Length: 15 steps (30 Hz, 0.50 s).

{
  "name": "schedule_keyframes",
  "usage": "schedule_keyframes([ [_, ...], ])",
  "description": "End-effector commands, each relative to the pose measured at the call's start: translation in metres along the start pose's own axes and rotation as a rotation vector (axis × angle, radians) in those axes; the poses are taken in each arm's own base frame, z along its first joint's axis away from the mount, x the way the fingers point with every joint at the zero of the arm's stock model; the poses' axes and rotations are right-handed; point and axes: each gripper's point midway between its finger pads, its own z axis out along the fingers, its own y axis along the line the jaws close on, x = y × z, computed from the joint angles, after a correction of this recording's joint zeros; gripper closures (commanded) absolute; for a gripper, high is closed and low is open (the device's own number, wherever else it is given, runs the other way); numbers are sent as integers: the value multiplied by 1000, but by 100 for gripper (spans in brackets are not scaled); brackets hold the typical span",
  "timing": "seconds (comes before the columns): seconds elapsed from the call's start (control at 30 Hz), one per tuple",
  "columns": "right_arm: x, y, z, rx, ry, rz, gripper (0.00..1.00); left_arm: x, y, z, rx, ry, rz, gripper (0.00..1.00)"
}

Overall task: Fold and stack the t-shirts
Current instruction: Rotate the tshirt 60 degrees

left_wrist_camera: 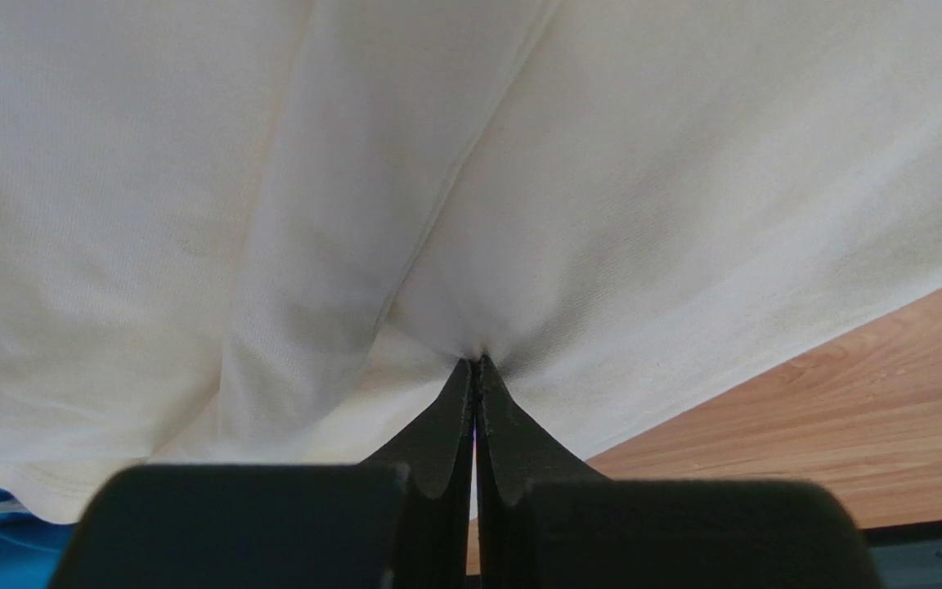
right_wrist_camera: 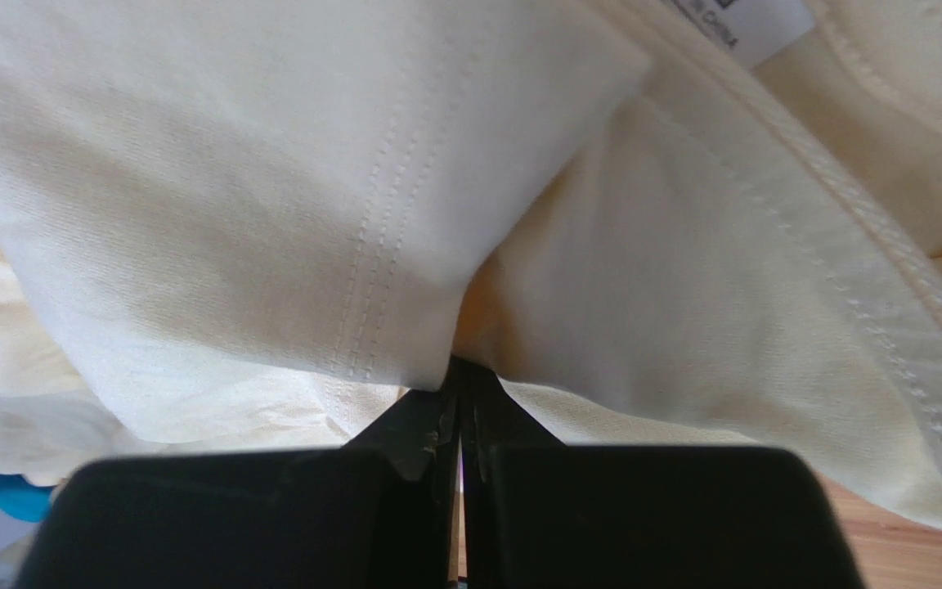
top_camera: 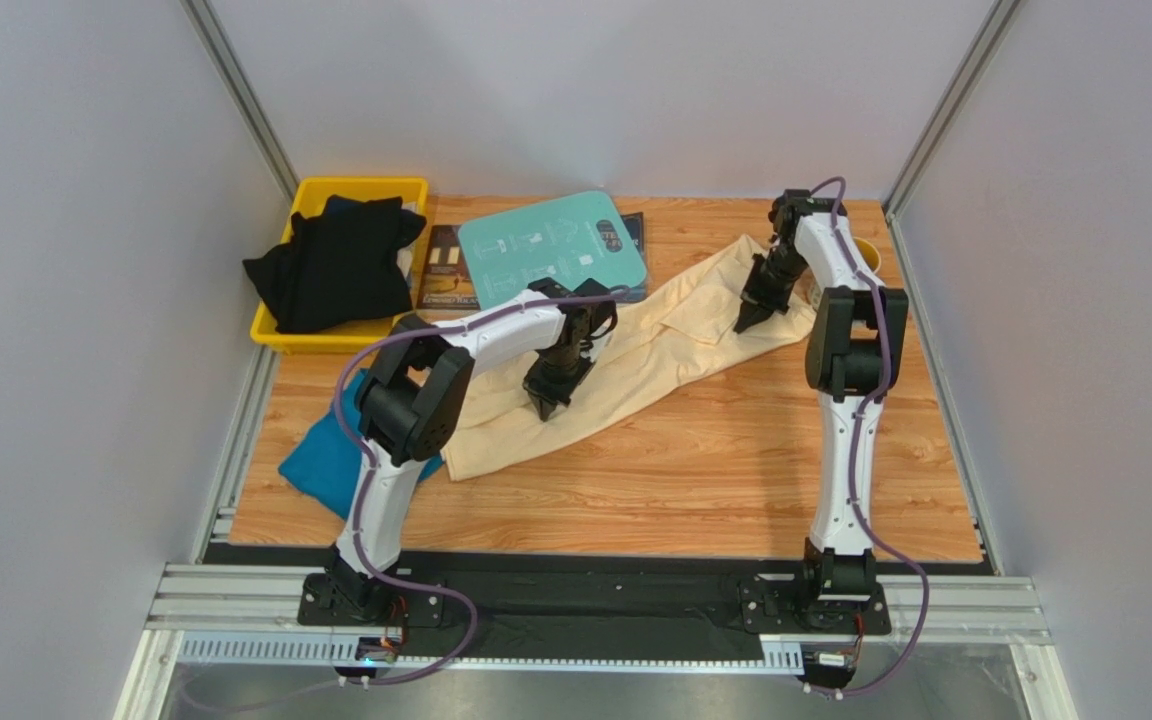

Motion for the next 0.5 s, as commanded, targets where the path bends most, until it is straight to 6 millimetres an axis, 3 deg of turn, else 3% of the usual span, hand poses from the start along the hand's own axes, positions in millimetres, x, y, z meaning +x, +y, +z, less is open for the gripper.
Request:
schedule_keyframes([
  [0.0, -32, 20, 29, -84, -60, 12, 100, 14, -28, -7, 70, 27, 75, 100],
  [0.27, -80, 25, 28, -222, -164, 71, 100, 12, -46, -15, 135, 23, 110, 100],
  [0.47, -120, 5, 17, -319, -241, 177, 100, 12, -82, -26, 291, 21, 117, 100],
])
